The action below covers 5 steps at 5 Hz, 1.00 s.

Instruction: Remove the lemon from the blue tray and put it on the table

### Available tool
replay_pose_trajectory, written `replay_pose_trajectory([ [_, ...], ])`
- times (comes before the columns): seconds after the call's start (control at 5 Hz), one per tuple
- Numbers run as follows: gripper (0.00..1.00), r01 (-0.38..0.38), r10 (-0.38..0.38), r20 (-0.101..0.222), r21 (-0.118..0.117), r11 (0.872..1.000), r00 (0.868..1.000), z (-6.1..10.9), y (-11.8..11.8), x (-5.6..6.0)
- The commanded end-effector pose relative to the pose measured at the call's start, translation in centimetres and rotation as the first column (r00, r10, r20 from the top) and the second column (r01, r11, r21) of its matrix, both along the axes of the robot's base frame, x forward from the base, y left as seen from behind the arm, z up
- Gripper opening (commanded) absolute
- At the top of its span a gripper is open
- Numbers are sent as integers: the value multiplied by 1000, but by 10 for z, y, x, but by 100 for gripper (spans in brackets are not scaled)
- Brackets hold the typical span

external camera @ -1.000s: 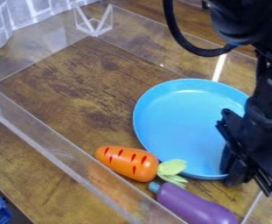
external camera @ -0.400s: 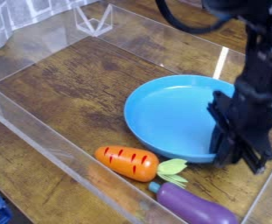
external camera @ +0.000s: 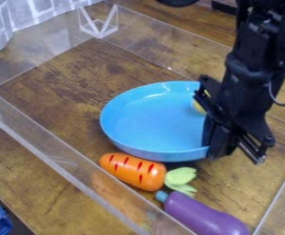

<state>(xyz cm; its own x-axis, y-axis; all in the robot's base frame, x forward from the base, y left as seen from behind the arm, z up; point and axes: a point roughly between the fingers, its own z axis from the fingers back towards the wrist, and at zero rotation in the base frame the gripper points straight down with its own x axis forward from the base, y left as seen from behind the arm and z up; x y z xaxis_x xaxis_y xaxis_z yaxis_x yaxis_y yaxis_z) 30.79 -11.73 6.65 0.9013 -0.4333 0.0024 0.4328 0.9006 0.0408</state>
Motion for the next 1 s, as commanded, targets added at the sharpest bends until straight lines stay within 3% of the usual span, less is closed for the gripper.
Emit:
replay_pose_trajectory([
  [0.0, 0, -53, 56, 58, -53, 997, 997, 10, -4, 2],
  [0.4, 0, -10, 16, 62, -107, 994, 998, -9, -23, 13],
  [0.8, 0, 10, 1, 77, -143, 990, 997, -13, -39, 20],
])
